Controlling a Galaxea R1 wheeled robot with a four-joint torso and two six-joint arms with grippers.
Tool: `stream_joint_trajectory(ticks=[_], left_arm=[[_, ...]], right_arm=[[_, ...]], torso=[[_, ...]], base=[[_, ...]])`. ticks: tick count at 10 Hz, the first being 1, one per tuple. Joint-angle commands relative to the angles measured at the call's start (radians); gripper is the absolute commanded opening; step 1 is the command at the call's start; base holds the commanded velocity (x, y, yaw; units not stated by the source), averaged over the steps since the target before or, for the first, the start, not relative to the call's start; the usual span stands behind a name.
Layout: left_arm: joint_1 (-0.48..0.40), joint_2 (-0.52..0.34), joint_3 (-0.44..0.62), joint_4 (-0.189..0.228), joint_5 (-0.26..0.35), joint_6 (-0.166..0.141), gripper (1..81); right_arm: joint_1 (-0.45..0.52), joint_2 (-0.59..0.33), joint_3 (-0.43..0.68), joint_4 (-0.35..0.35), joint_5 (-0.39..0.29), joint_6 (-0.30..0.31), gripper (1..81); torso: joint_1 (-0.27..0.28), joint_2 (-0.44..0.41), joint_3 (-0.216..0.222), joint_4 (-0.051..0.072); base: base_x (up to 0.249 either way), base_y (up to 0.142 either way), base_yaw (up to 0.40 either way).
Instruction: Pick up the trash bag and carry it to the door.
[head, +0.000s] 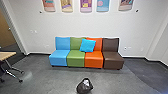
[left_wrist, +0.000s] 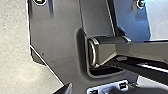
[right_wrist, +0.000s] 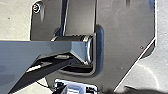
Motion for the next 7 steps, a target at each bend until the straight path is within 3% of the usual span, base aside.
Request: stream_joint_trajectory(ticks=[1,7], left_arm=[[-0.032,0.002,0.003,0.001,0.069,0.002,81.1],[-0.030,-0.001,0.003,-0.002,0.068,0.002,81.1]], right_arm=[[0.020,0.002,0.007,-0.013,-0.061,-0.010,81.1],[0.020,0.002,0.007,-0.013,-0.061,-0.008,81.1]], torso=[[0.000,0.000,0.000,0.000],[0.000,0.000,0.000,0.000]], base=[[0.146,0.000,0.000],[0.135,0.000,0.000]])
